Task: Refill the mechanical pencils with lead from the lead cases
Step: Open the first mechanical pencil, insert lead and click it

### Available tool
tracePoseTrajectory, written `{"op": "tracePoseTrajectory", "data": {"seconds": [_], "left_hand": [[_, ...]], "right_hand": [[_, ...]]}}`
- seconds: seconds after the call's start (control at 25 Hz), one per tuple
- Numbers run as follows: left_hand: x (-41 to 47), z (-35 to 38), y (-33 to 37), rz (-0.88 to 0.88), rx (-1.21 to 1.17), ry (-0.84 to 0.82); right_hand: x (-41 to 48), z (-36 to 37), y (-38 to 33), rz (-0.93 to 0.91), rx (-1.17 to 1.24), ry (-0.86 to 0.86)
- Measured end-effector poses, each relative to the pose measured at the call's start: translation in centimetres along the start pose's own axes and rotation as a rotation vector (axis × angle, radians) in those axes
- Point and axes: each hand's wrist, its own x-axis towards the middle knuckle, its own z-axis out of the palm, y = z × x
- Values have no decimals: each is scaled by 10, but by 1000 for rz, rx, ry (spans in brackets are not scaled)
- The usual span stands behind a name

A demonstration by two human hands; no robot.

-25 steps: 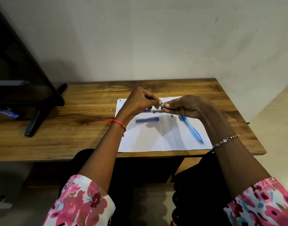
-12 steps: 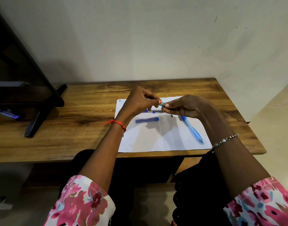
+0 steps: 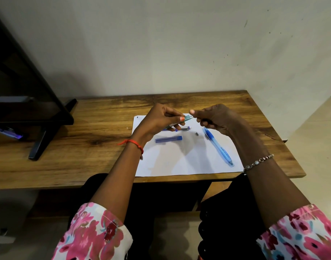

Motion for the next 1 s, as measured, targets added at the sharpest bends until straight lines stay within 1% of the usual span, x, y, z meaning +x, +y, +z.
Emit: {"op": "tracePoseTrajectory", "data": {"seconds": [0.08,0.24,0.32,0.44,0.52,0.64,0.72,0.84,1.0], "left_hand": [[1,1,0,1,-15,-3],[2,2,-1,4,-69,-11],[2,1,-1,-2,-80,-11],[3,0,-1,-12,-89,-15],[2,-4,-2,-18,-114,-15],[1,-11,-2,-31,-172,-12],[1,-14,-1,-34,-216,-6],[1,-12,0,-35,-264,-15],[1,-6,3,-47,-210,-60]], "right_hand": [[-2,0,-2,-74,-81,47],[-3,2,-5,-308,-219,128],[-3,4,-6,-397,-270,175],[-1,5,-7,-511,-262,267],[1,2,-6,-570,-195,344],[6,-5,-5,-589,-75,432],[8,-7,-4,-574,-54,440],[8,-4,-4,-552,-123,359],[7,2,-4,-519,-262,251]]}}
